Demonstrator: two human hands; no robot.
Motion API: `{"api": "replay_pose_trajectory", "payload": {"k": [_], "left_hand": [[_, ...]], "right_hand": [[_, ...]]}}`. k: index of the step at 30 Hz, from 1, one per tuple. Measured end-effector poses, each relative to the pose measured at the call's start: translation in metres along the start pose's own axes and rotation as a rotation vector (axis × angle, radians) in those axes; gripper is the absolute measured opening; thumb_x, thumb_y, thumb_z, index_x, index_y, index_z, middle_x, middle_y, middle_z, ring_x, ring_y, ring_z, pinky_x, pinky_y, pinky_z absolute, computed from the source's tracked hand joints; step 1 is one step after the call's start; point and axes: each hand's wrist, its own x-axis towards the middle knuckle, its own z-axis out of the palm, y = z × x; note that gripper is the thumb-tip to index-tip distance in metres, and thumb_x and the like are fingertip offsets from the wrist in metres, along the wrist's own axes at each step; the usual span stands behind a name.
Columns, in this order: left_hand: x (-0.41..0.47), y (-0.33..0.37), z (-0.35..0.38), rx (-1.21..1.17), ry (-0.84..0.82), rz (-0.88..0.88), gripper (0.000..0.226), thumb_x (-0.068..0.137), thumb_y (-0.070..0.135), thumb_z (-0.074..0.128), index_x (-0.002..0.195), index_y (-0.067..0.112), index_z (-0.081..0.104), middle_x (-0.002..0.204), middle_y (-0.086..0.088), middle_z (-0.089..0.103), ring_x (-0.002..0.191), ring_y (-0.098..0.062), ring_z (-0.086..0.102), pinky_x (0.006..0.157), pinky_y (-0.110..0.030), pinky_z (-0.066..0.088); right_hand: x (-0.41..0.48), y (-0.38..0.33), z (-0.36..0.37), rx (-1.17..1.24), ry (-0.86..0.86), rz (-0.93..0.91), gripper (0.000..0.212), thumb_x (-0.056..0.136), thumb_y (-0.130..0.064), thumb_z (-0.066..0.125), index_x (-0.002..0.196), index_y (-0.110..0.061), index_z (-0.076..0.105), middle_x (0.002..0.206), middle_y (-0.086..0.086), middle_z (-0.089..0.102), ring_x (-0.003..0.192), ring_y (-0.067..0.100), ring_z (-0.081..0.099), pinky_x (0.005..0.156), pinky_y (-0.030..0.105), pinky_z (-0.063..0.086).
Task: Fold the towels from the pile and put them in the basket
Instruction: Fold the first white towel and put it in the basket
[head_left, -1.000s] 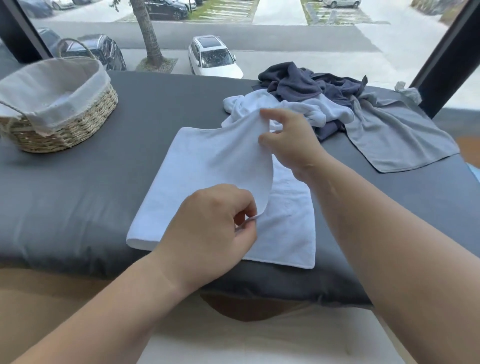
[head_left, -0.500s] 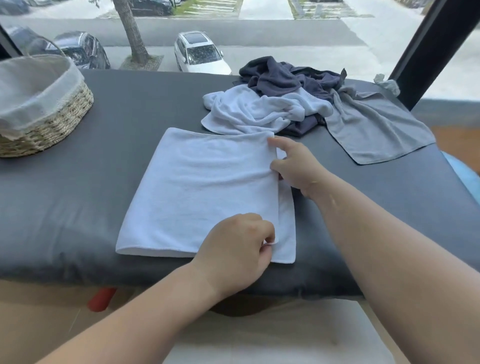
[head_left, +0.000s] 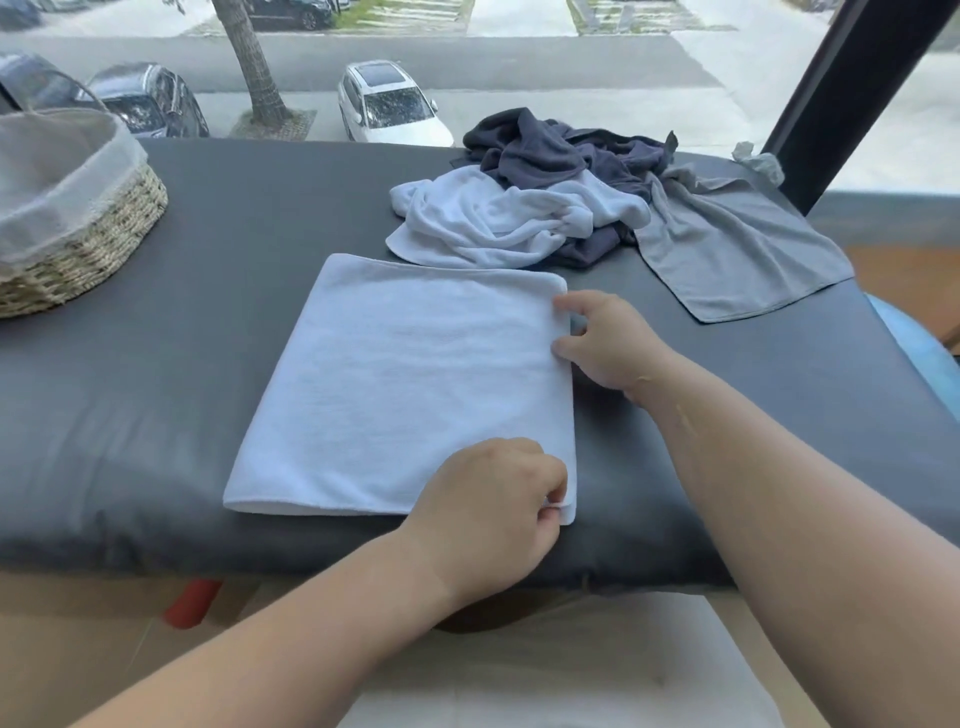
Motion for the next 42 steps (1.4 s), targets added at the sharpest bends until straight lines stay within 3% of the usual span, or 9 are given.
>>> {"api": "replay_pose_trajectory", "payload": {"k": [4, 10, 12, 14, 16, 19, 28, 34, 42], "left_hand": [[-0.001, -0.003, 0.006, 0.023, 0.009, 0.026, 0.008, 0.081, 0.028, 0.064, 0.078, 0.022, 0.067, 0.072, 0.007, 0.058, 0.067, -0.017, 0.056, 0.059, -0.031, 0.050], [-0.003, -0.028, -0.031, -0.041, 0.324, -0.082, 0.024, 0.089, 0.039, 0.054, 0.081, 0.021, 0.067, 0.074, 0.010, 0.062, 0.069, -0.009, 0.056, 0.066, -0.033, 0.049], [-0.003, -0.056, -0.047, 0.147, 0.348, -0.218, 0.043, 0.090, 0.050, 0.044, 0.107, 0.020, 0.069, 0.102, 0.002, 0.069, 0.096, -0.022, 0.063, 0.084, -0.041, 0.052], [-0.007, -0.082, -0.055, 0.336, 0.060, -0.434, 0.077, 0.087, 0.071, 0.026, 0.147, 0.026, 0.043, 0.153, -0.006, 0.042, 0.140, -0.030, 0.038, 0.114, -0.049, 0.033], [-0.019, -0.102, -0.055, 0.410, -0.214, -0.525, 0.096, 0.078, 0.085, 0.010, 0.158, 0.033, 0.001, 0.167, 0.003, -0.009, 0.154, -0.022, -0.008, 0.123, -0.051, 0.002], [-0.032, -0.107, -0.049, 0.413, -0.268, -0.518, 0.104, 0.071, 0.089, -0.004, 0.156, 0.030, -0.017, 0.163, 0.005, -0.028, 0.150, -0.020, -0.026, 0.122, -0.053, -0.009], [-0.035, -0.085, -0.052, 0.387, -0.327, -0.560, 0.109, 0.069, 0.092, 0.002, 0.156, 0.028, -0.018, 0.163, 0.001, -0.027, 0.150, -0.023, -0.024, 0.120, -0.058, -0.009], [0.041, -0.127, -0.078, 0.457, -0.245, -0.436, 0.078, 0.097, 0.066, 0.018, 0.159, 0.022, -0.002, 0.167, 0.001, -0.010, 0.153, -0.021, -0.012, 0.121, -0.058, -0.003], [0.084, -0.187, -0.071, 0.393, -0.274, -0.500, 0.094, 0.086, 0.082, 0.017, 0.159, 0.028, -0.006, 0.166, 0.005, -0.016, 0.153, -0.016, -0.015, 0.120, -0.059, -0.008]], "right_hand": [[-0.004, -0.006, 0.006, -0.177, 0.036, -0.062, 0.060, 0.090, -0.027, 0.066, 0.146, -0.014, 0.047, 0.156, 0.002, 0.030, 0.132, 0.027, 0.047, 0.110, 0.032, 0.035], [-0.040, -0.041, 0.039, -0.610, 0.024, -0.282, 0.074, 0.098, -0.062, 0.035, 0.158, -0.023, 0.017, 0.168, 0.009, -0.006, 0.154, 0.031, -0.005, 0.124, 0.049, 0.000], [-0.049, -0.041, 0.057, -0.675, -0.107, -0.301, 0.081, 0.096, -0.070, 0.022, 0.160, -0.025, 0.000, 0.167, 0.007, -0.018, 0.152, 0.029, -0.019, 0.122, 0.053, -0.010], [-0.056, -0.035, 0.067, -0.691, -0.184, -0.292, 0.087, 0.092, -0.077, 0.015, 0.160, -0.027, -0.008, 0.166, 0.007, -0.021, 0.151, 0.028, -0.024, 0.121, 0.055, -0.012], [-0.062, -0.031, 0.070, -0.702, -0.206, -0.279, 0.094, 0.087, -0.083, 0.012, 0.159, -0.028, -0.011, 0.165, 0.008, -0.023, 0.151, 0.027, -0.026, 0.121, 0.055, -0.013], [-0.075, -0.030, 0.067, -0.760, -0.208, -0.299, 0.107, 0.077, -0.092, 0.007, 0.158, -0.026, -0.015, 0.164, 0.013, -0.025, 0.149, 0.031, -0.029, 0.121, 0.057, -0.012], [-0.117, -0.031, 0.044, -0.802, -0.361, -0.335, 0.109, 0.072, -0.097, 0.009, 0.158, -0.034, -0.013, 0.166, 0.012, -0.019, 0.153, 0.027, -0.019, 0.125, 0.045, -0.005], [-0.030, -0.063, 0.048, -0.696, -0.158, -0.263, 0.085, 0.093, -0.075, 0.014, 0.161, -0.024, 0.004, 0.168, 0.009, -0.007, 0.154, 0.027, -0.011, 0.125, 0.048, -0.005], [0.022, -0.031, 0.061, -0.688, -0.121, -0.097, 0.085, 0.091, -0.077, 0.013, 0.160, -0.030, -0.004, 0.167, 0.010, -0.015, 0.154, 0.027, -0.014, 0.123, 0.049, -0.008]]}}
